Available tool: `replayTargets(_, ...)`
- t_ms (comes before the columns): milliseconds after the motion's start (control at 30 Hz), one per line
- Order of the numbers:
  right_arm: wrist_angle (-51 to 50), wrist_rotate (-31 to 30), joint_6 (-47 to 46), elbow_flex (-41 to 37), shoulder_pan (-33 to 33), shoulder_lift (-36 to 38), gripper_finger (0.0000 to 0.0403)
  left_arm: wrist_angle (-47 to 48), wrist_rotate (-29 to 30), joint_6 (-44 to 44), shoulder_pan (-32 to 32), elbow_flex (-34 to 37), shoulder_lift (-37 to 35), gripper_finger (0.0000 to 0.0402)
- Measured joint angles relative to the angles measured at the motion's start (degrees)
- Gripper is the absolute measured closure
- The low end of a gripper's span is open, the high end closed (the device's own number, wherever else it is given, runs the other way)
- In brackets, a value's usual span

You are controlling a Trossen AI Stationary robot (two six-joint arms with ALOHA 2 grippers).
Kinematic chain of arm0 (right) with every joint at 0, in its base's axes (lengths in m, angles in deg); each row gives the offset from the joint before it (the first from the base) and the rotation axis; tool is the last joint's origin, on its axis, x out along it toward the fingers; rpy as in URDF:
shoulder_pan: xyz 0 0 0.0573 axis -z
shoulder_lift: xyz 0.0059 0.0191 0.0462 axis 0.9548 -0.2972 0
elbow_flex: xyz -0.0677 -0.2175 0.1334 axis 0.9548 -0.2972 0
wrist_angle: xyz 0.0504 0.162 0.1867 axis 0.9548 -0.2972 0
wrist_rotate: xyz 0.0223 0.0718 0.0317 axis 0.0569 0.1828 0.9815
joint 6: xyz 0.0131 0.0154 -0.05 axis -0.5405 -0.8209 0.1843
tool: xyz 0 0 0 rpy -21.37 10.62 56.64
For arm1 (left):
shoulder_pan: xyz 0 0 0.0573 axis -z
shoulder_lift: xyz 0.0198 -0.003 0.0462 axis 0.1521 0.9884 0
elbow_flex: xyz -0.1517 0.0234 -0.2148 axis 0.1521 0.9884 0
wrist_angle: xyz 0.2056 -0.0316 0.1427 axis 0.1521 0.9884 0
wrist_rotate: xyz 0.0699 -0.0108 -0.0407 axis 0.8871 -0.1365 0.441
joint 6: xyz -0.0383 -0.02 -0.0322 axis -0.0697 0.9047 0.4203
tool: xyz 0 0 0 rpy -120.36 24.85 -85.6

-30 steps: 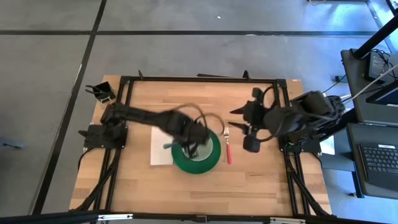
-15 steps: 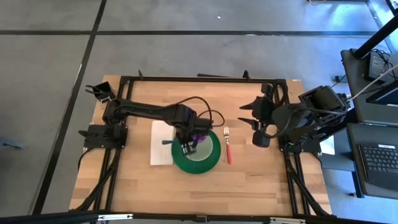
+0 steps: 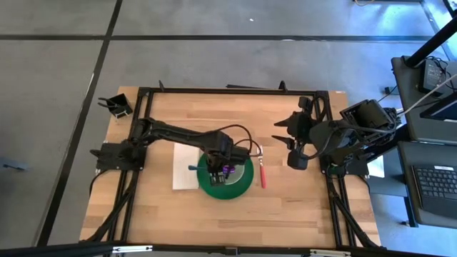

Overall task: Set table place
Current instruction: Put the blue spoon into the blue bowl

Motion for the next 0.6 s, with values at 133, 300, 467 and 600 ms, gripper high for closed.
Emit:
replayTargets(133,0.00,-0.02,-1.53,0.00,-0.01,-0.01,0.0241,1.16,0.40,-1.70,-0.62,-0.09,0.34,0.0399)
replayTargets(300,0.00,-0.11,-2.05,0.00,-0.02,-0.41,0.0241,0.32,0.30,-2.97,-2.31,-0.09,0.35,0.0399)
replayTargets(467,0.00,-0.15,-1.25,-0.02,-0.01,-1.05,0.0241,-1.70,0.26,-4.52,-3.83,-0.09,0.35,0.0399)
replayTargets(600,0.00,-0.13,-1.09,-0.04,0.00,-1.40,0.0241,-2.14,-0.84,-4.56,-4.05,-0.10,0.60,0.0399)
